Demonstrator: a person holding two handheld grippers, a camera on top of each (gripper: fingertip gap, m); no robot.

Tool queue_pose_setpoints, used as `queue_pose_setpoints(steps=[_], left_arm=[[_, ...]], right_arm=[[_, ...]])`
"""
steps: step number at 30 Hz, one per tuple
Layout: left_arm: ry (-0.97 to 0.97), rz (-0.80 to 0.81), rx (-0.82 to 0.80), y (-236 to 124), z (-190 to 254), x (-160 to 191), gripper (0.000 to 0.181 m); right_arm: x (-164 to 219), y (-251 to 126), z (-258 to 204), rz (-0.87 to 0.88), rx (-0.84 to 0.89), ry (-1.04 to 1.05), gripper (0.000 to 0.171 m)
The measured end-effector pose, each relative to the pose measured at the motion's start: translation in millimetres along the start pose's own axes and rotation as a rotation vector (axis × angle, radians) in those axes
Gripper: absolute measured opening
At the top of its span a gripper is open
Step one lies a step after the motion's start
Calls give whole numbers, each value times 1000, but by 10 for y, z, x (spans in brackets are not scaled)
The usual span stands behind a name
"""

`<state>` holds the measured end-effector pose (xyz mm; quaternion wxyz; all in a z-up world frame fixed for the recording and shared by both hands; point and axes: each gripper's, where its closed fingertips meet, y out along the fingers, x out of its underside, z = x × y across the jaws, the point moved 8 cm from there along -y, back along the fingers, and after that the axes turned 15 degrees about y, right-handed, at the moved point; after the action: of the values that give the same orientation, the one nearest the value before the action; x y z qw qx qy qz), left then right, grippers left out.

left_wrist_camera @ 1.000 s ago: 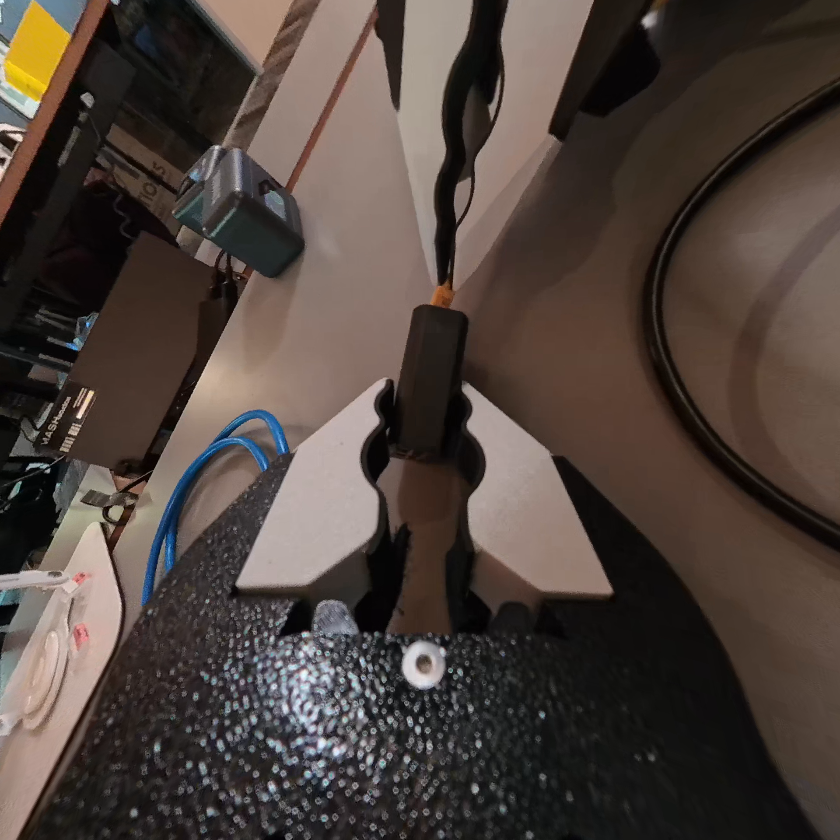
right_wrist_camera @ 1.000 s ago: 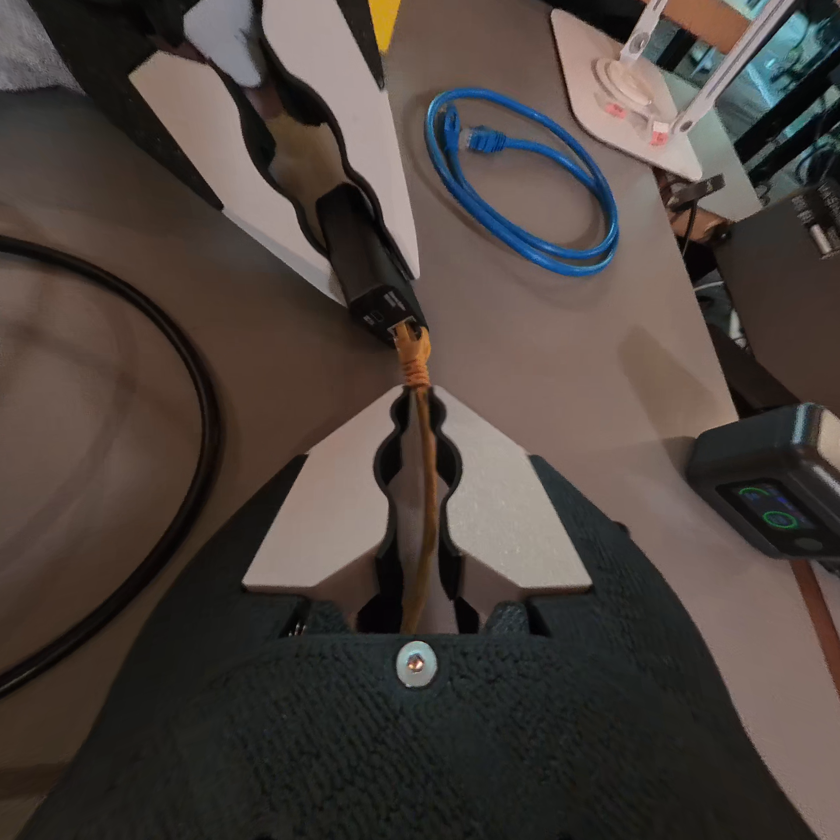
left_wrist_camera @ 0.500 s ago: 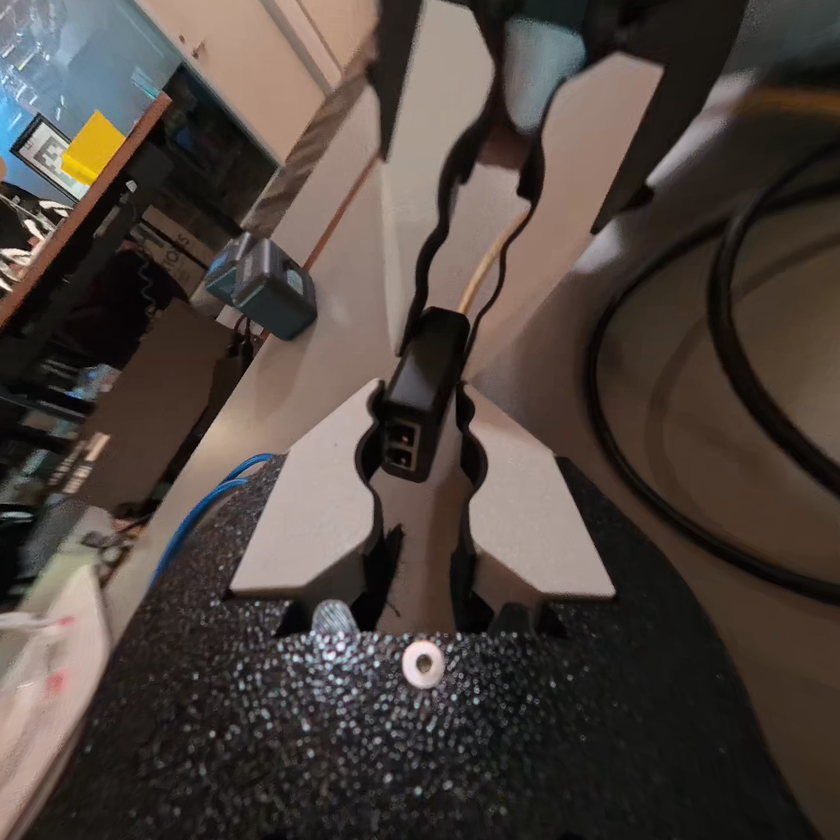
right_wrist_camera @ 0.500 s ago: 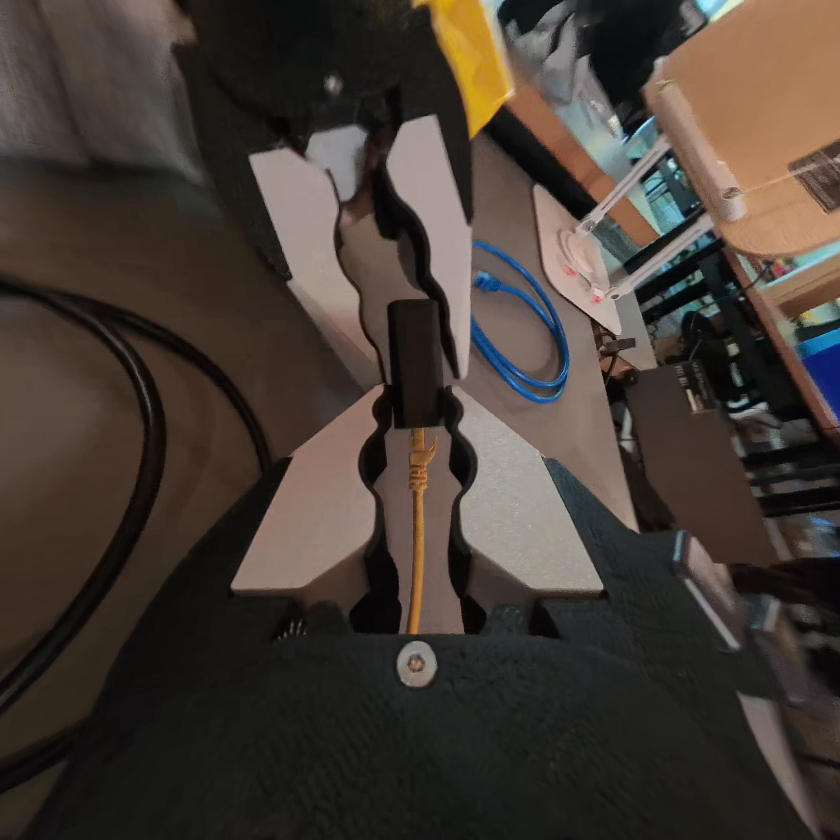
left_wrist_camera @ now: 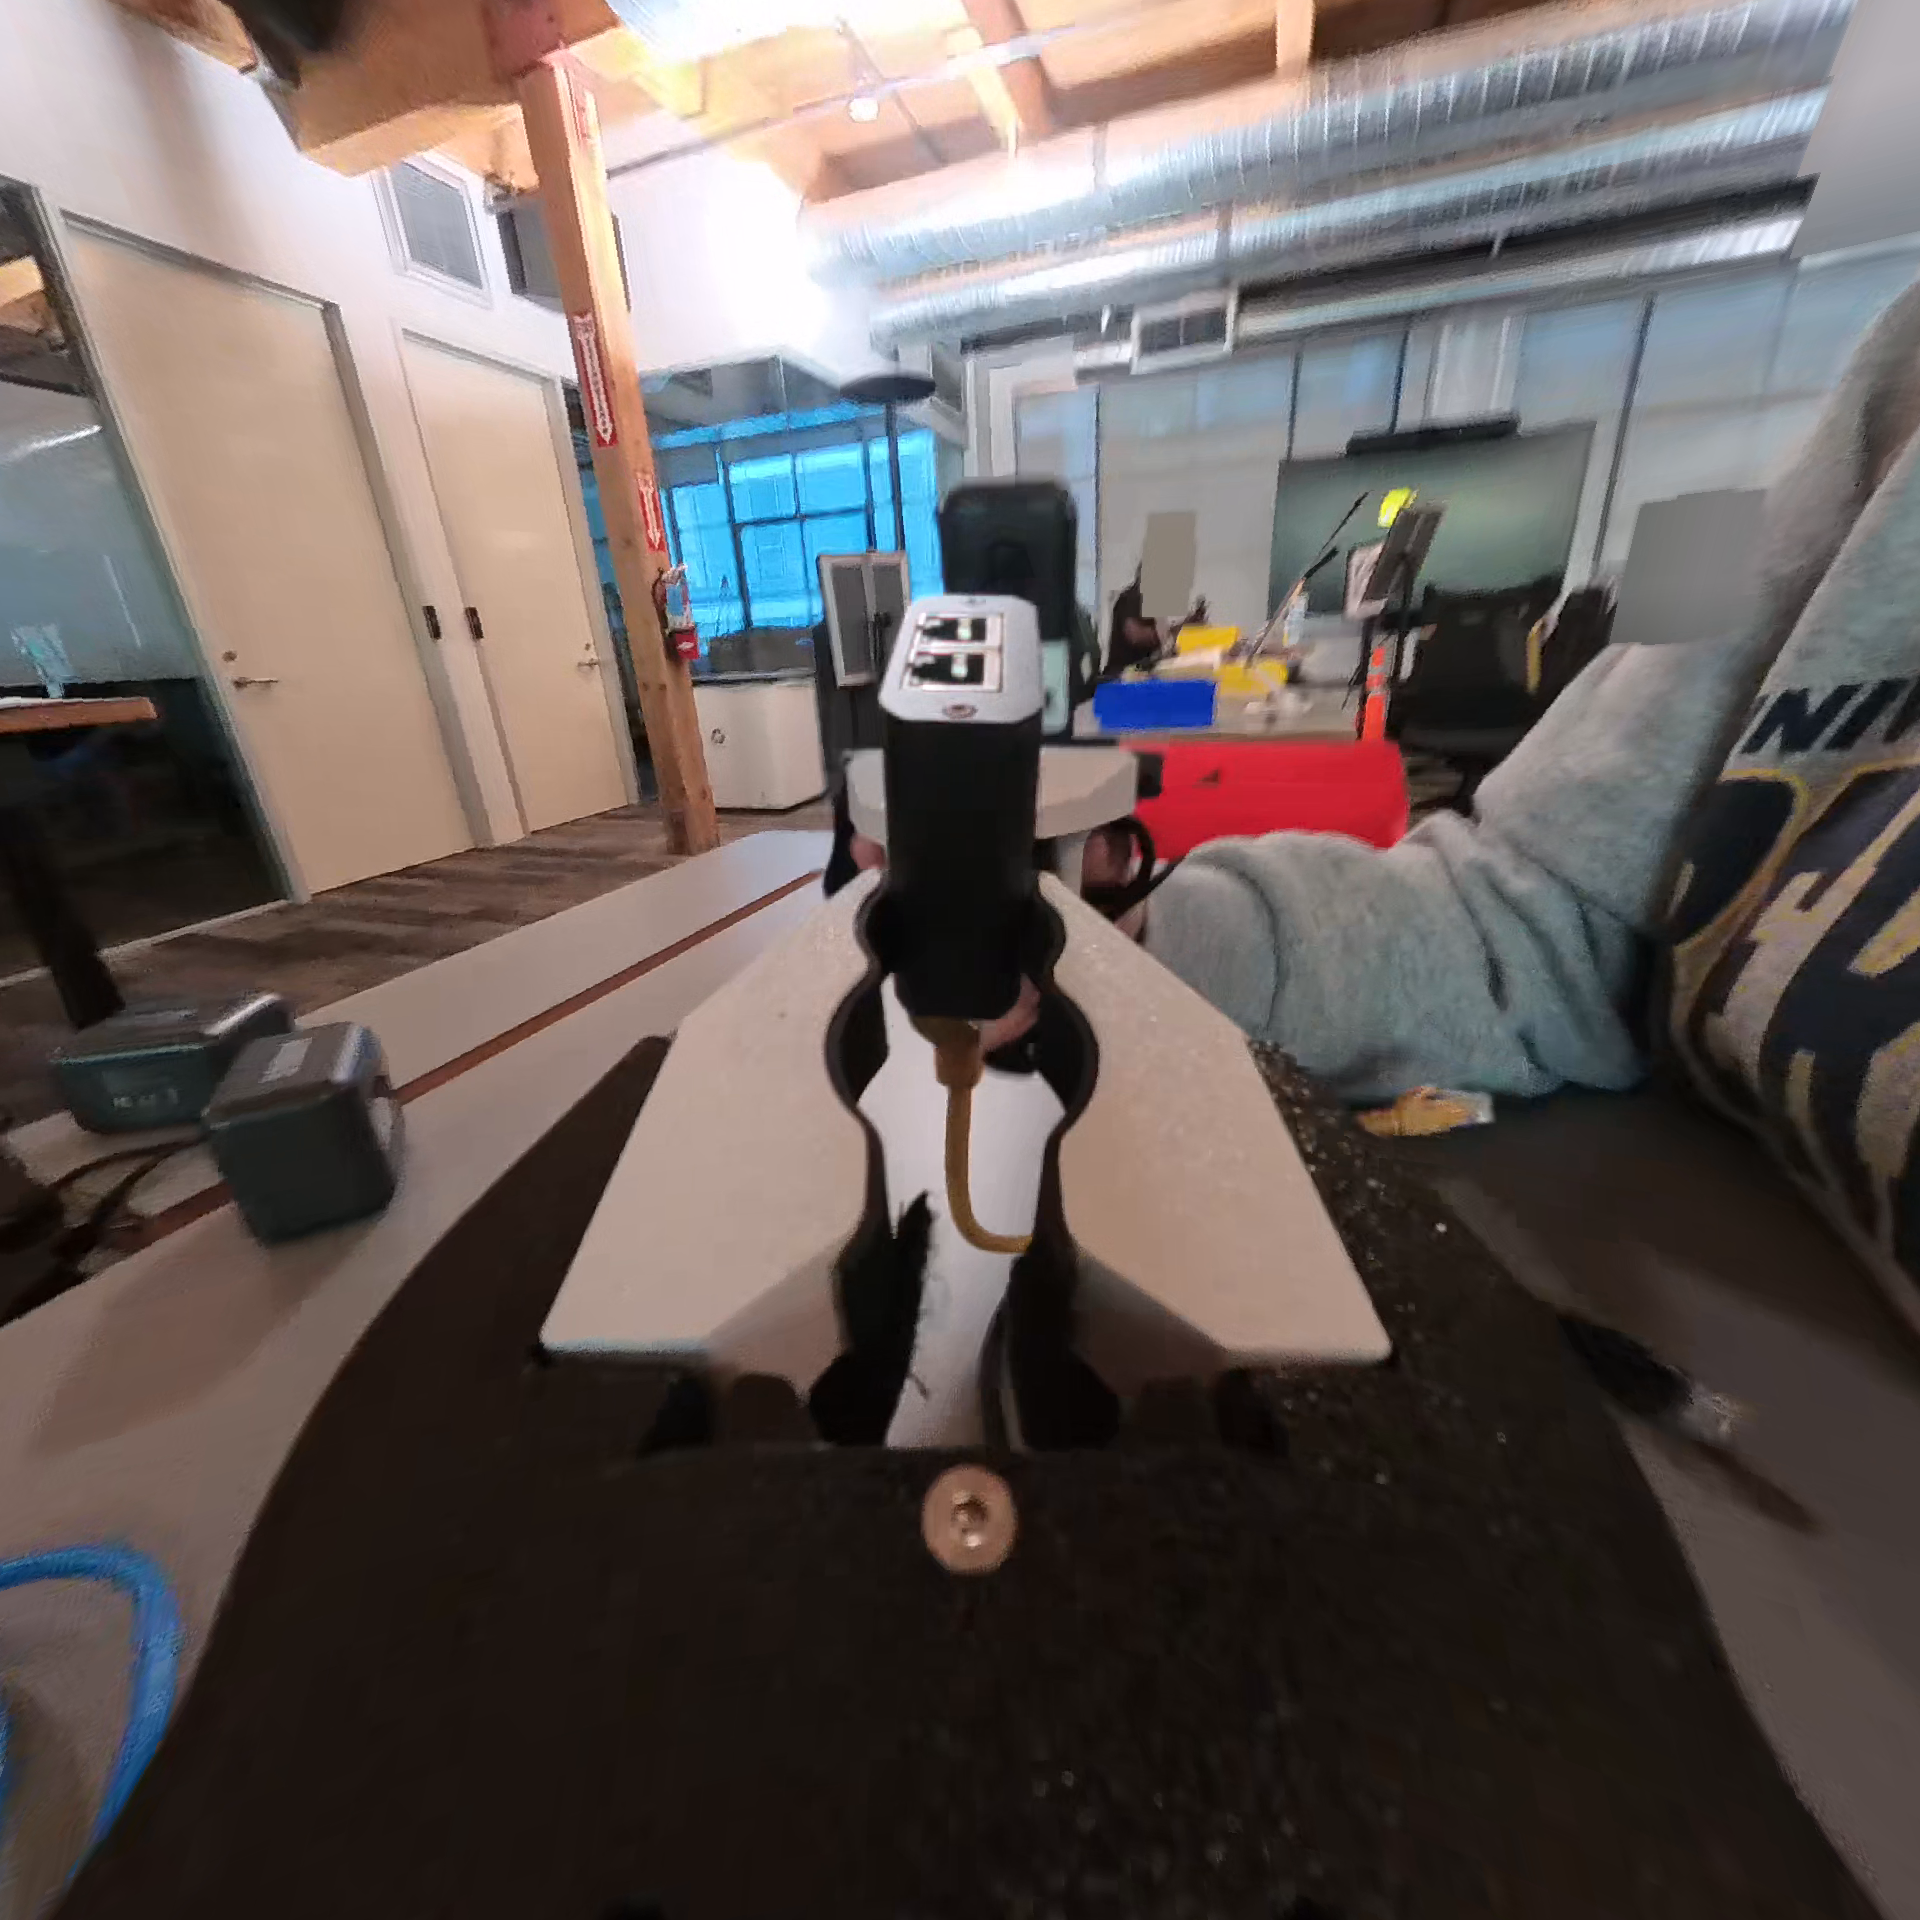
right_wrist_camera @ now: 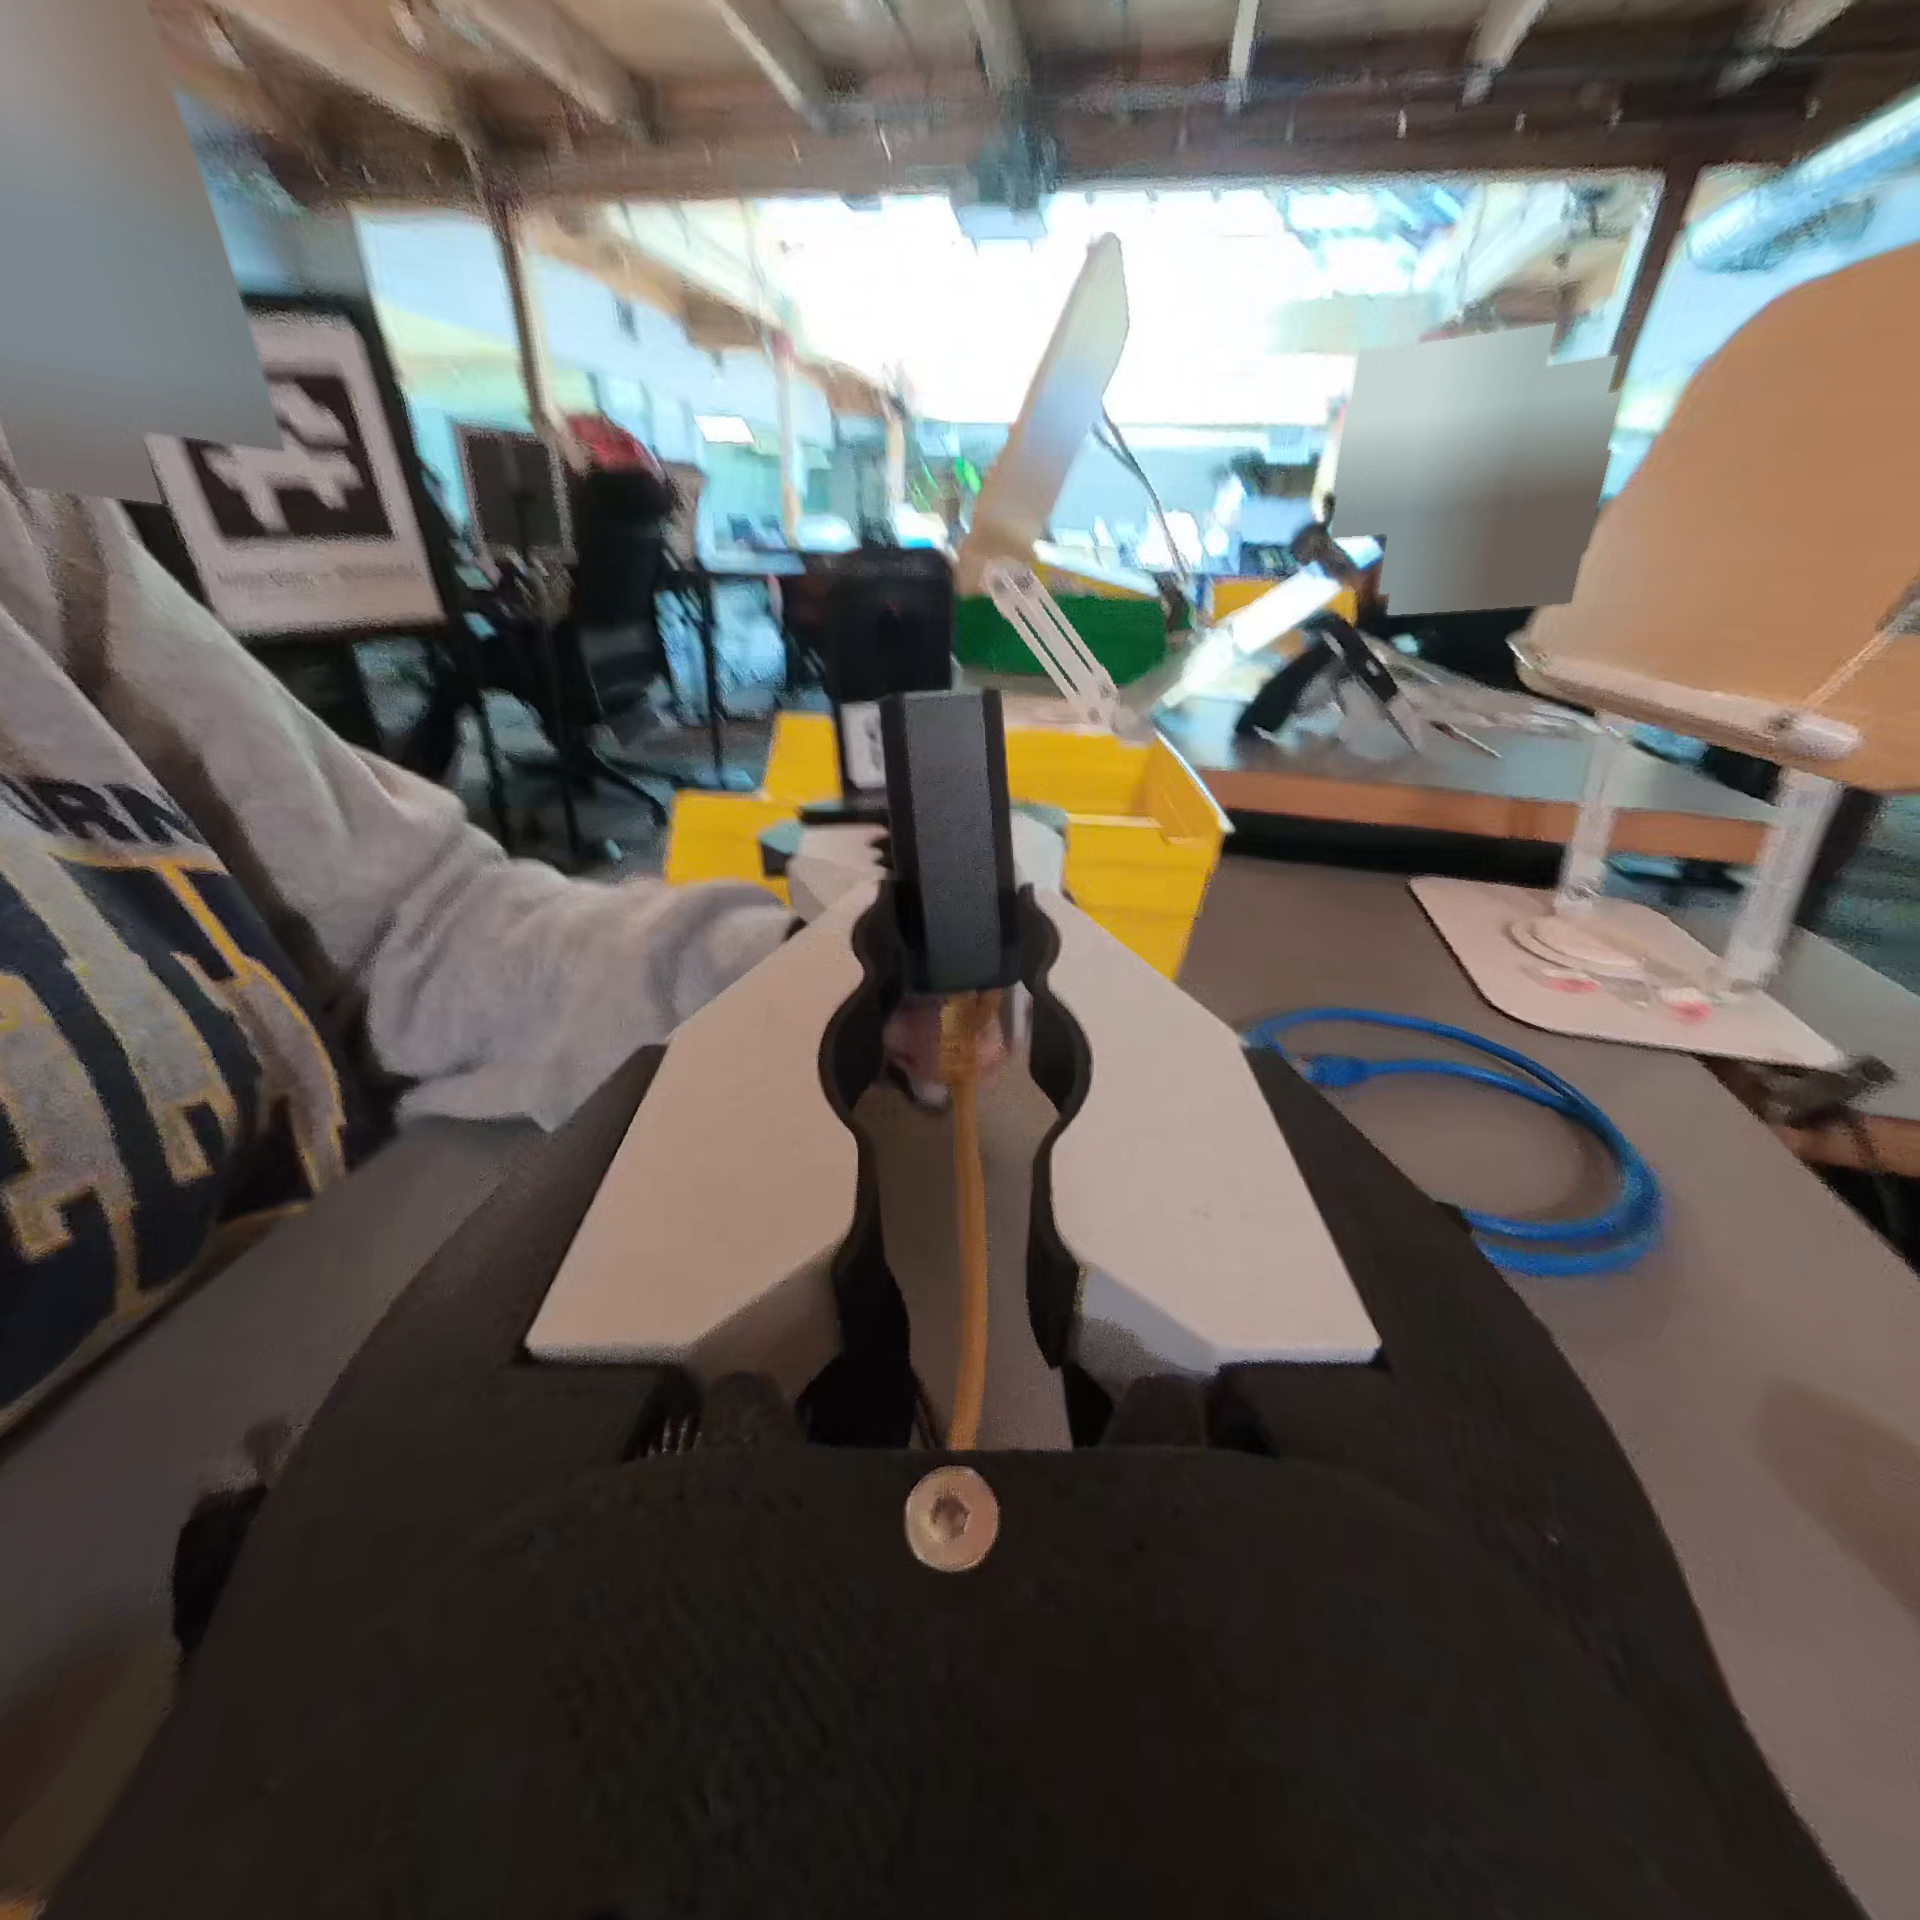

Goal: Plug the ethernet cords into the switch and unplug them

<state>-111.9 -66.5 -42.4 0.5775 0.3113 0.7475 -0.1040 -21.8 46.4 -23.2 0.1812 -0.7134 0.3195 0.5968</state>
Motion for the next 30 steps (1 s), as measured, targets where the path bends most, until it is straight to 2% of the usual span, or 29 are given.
queue_pose_setpoints(steps=[3, 5, 6, 8, 10, 13, 14, 15, 17, 19, 30], left_arm=[[186, -231, -103, -17, -34, -10, 22], [348, -374, -137, -17, -5, -36, 22], [413, -421, -142, -5, 24, -56, 22], [505, -468, -142, 24, 87, -100, 22], [553, -458, -123, 36, 146, -127, 22], [557, -363, -139, 20, 180, -160, 27], [516, -304, -144, 30, 186, -192, 56], [462, -275, -139, 47, 185, -208, 73], [409, -216, -69, 78, 239, -226, 66], [406, -181, -68, 80, 256, -224, 42], [336, -167, -76, -111, 116, -327, 35]], right_arm=[[-161, -46, -43, -167, 179, -162, 55], [-249, -2, -144, -354, 252, -313, 60], [-259, 41, -183, -462, 285, -397, 60], [-245, 137, -249, -645, 316, -545, 43], [-238, 202, -312, -726, 307, -674, 26], [-278, 223, -378, -737, 251, -696, 23], [-292, 221, -390, -726, 224, -679, 23], [-301, 222, -393, -714, 196, -656, 23], [-303, 237, -399, -686, 136, -596, 23], [-298, 262, -408, -661, 93, -555, 22], [-408, 431, -307, -610, -17, -526, 22]])
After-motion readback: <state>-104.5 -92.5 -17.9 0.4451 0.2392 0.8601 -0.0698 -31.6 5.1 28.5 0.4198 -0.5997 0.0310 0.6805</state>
